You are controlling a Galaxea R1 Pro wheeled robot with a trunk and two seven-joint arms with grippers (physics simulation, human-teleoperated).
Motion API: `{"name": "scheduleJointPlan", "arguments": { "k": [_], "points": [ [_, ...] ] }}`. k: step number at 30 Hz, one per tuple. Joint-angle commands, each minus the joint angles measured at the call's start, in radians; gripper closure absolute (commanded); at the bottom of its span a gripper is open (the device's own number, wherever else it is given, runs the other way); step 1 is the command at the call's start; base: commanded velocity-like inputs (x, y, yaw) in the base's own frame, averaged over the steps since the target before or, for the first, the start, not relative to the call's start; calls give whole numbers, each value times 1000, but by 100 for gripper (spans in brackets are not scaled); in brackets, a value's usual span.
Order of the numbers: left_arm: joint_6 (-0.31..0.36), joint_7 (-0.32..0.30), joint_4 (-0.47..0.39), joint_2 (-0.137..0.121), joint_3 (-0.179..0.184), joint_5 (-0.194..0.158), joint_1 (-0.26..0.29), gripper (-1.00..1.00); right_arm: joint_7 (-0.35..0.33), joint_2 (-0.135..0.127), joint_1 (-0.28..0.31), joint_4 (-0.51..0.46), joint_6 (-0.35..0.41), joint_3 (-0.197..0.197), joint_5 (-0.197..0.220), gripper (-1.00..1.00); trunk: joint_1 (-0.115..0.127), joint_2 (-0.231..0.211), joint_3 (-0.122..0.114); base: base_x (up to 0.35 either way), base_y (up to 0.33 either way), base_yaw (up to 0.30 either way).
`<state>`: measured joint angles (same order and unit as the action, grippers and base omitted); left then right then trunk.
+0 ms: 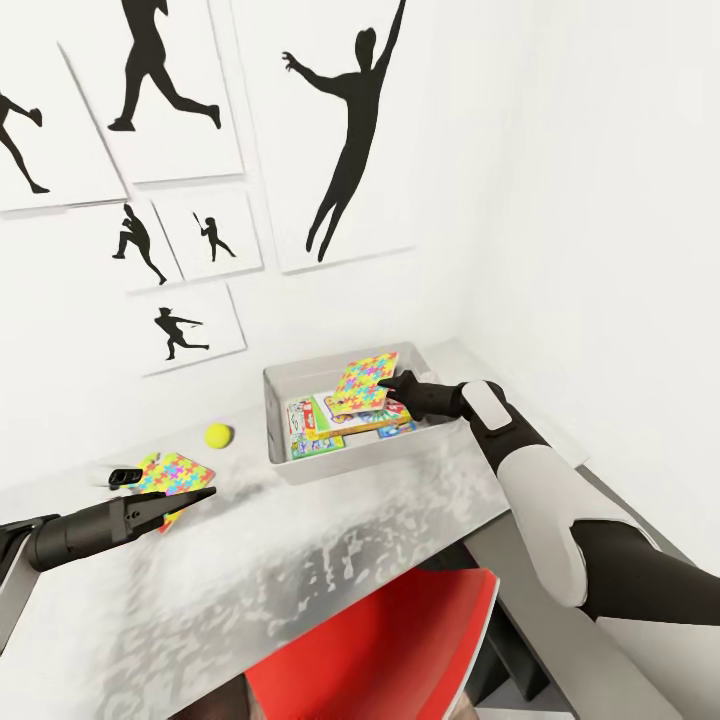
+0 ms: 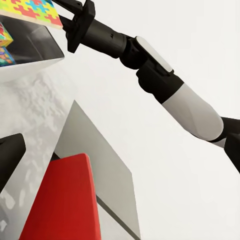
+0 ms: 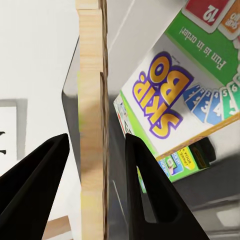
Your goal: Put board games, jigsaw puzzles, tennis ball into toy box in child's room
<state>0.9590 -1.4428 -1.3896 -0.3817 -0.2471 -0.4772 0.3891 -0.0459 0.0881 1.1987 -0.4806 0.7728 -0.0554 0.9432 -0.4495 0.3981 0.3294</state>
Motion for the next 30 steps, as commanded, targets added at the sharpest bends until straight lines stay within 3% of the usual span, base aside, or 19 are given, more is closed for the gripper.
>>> {"name": "scheduleJointPlan", "arguments": {
  "k": [1,16,17,30],
  "points": [
    [11,-2,0,0,0,-1,1,-100,-5,1,1,0,5,-6,-7,100,-1,2,2,0,0,0],
    [11,-4,0,-3,0,-1,1,-100,-3,1,1,0,5,-6,-7,100,-1,2,2,0,0,0],
    [11,-4,0,-3,0,-1,1,-100,-3,1,1,0,5,-6,-7,-100,-1,2,2,0,0,0],
    [11,-4,0,-3,0,-1,1,-100,21,1,1,0,5,-6,-6,-100,-1,2,2,0,0,0]
  ]
}}
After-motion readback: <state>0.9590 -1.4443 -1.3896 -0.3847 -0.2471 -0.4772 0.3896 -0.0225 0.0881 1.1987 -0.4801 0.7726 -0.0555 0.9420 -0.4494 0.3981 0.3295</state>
